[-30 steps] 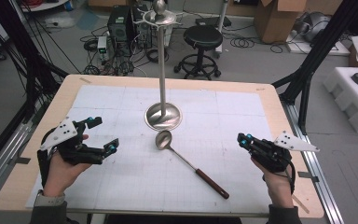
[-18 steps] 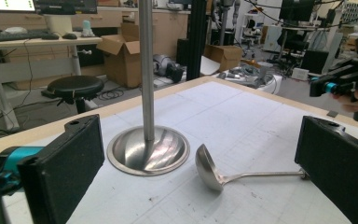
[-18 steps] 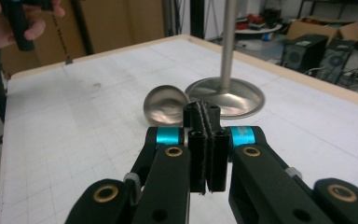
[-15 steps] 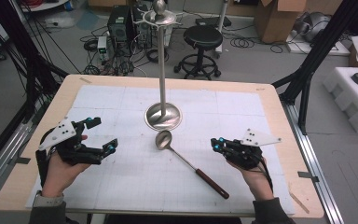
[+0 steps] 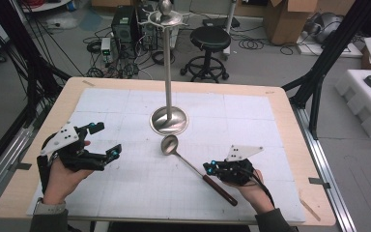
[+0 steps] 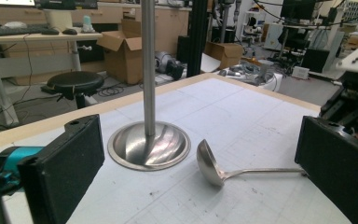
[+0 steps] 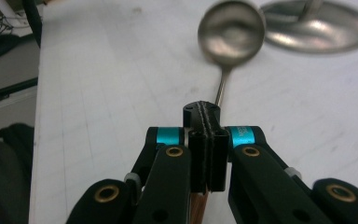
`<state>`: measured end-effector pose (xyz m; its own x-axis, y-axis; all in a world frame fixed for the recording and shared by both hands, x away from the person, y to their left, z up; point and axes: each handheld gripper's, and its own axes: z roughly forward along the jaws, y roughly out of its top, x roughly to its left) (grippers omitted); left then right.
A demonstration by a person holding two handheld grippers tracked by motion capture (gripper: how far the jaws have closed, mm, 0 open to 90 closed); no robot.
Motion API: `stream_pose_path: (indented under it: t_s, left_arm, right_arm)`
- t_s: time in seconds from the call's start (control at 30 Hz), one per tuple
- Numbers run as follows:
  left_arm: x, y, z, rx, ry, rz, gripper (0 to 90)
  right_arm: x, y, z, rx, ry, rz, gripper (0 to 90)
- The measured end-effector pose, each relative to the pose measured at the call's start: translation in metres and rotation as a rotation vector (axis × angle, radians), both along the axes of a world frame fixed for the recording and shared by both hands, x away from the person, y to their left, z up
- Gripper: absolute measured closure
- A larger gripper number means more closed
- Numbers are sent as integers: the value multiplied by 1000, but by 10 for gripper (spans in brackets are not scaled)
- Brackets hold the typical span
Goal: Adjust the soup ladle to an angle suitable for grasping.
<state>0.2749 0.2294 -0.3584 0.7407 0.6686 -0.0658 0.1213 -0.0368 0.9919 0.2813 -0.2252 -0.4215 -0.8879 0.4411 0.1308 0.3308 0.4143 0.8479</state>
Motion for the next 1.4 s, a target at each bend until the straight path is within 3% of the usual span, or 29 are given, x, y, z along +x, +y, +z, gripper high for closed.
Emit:
stream_pose_path:
  t_s: [0.23,0.47,0.83,1.03,1.4]
  left_arm:
    - [0,-1,-1,3,1,4,18]
    - [1,-1,-3,10,10,0,18]
    - [0,-1,-3,7,13,3,18]
    - [0,-1,-4,6,17,0,18]
    - [-2,-1,-5,1,17,1,18]
  right_arm:
    - [-10,-3,-10,4,47,-13,896]
    - [-23,8,-17,-85,82,31,894]
    - [-30,20,-23,-195,124,48,893]
    - [-29,18,-23,-190,151,23,897]
    - [-26,13,-22,-214,124,-20,898]
